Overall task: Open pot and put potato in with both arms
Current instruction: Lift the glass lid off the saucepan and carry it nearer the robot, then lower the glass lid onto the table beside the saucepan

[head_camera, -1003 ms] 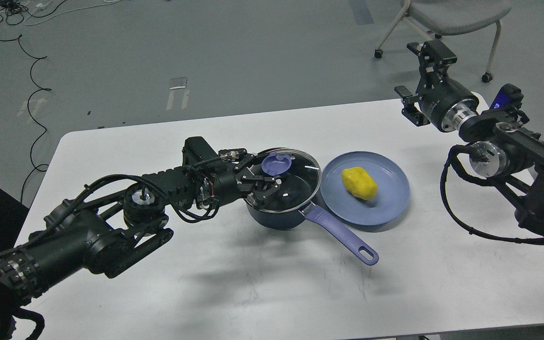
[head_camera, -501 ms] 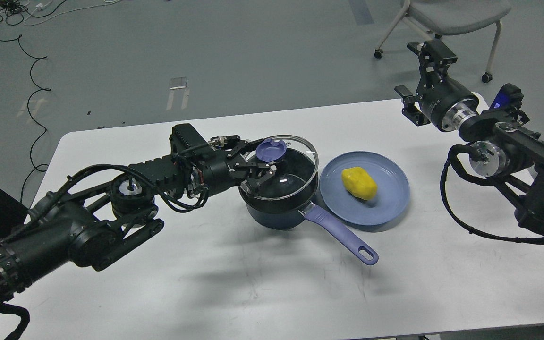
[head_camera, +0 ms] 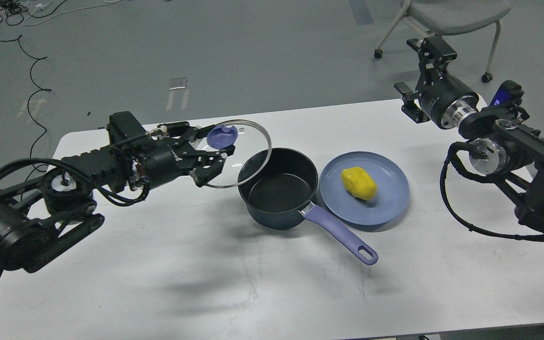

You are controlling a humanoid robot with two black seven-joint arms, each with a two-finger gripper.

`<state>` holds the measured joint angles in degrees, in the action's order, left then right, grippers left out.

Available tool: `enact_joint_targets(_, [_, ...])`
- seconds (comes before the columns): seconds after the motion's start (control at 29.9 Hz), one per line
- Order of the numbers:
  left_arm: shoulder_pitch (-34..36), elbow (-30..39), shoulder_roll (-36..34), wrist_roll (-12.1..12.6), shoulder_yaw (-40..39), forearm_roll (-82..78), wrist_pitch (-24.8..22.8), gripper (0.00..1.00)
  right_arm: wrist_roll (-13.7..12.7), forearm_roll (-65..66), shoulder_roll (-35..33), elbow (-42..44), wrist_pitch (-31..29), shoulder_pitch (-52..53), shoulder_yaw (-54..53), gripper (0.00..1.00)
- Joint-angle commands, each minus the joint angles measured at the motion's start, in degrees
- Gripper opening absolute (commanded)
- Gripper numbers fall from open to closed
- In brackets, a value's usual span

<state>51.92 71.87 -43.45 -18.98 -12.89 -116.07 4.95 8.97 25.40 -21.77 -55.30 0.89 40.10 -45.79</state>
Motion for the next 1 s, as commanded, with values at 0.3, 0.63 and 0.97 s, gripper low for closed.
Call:
enact_joint_targets(0.3, [-10.5, -0.9, -8.9, -3.2, 0.3, 1.3, 7.2, 0.24, 0.0, 0.0, 0.4, 0.8, 0.0, 0.2, 0.0, 1.00])
enact_joint_targets(0.63, [-15.4, -9.3, -3.5, -3.3, 0.3, 1.7, 11.0, 0.25, 0.0, 0.0, 0.6, 1.0, 0.0, 0.2, 0.1, 1.00])
enact_joint_targets(0.97, [-16.9, -11.6, -0.4, -3.3, 0.3, 2.4, 11.7, 0.27, 0.0, 0.0, 0.5, 1.0, 0.0, 0.2, 0.1, 1.00])
